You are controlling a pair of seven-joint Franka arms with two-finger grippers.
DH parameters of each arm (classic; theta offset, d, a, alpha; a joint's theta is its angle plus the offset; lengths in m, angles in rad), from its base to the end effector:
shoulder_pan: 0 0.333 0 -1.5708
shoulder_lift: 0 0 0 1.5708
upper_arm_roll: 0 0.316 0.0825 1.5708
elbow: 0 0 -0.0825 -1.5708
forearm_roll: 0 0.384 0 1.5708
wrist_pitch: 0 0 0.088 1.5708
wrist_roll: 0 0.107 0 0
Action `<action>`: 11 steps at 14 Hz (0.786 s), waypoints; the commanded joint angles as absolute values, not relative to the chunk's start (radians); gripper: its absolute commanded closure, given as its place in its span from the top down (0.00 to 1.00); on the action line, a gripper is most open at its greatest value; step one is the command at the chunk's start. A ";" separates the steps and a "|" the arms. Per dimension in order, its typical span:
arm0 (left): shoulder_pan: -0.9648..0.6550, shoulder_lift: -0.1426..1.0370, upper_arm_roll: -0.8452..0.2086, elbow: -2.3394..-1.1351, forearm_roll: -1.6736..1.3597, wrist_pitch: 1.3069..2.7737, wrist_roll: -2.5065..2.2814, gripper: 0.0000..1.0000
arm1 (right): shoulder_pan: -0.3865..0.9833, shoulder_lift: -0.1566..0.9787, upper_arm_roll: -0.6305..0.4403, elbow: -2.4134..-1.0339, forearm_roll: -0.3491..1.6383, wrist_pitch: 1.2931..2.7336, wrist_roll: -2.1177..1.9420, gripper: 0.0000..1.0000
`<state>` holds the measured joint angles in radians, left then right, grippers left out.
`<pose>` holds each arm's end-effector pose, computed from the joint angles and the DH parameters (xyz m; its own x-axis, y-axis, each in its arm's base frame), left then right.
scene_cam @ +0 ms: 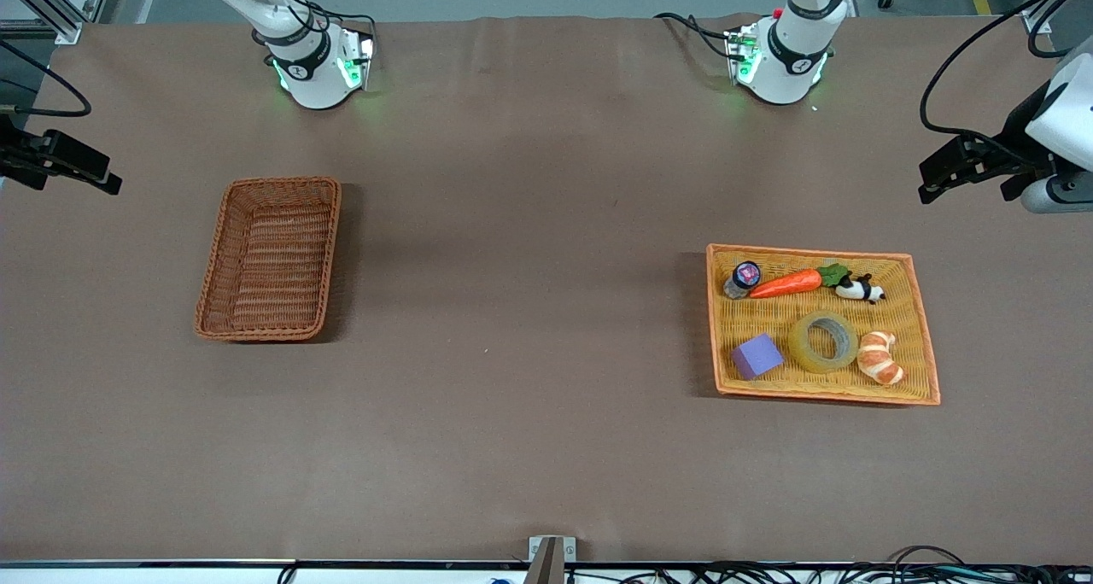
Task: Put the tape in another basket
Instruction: 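Move the left gripper toward the tape roll on the yellow tray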
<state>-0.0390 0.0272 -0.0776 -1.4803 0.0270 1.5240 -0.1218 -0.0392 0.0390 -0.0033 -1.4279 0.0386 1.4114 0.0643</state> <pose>0.5554 -0.0614 0.6478 0.9998 0.0065 0.0195 0.0070 -0.9997 -0.0226 0.5498 -0.0187 0.6558 0.9933 -0.1004 -0.0577 -0.1025 -0.9941 -0.0346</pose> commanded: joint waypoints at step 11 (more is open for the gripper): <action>0.006 0.214 -0.067 -1.515 0.078 1.622 -0.052 1.00 | -0.029 0.032 -0.014 -1.436 0.044 1.410 0.052 1.00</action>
<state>-0.0149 0.1346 -0.0711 -1.5042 0.0565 1.5558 -0.0689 -0.0388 0.0390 -0.0035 -1.4281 0.0386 1.4111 0.0641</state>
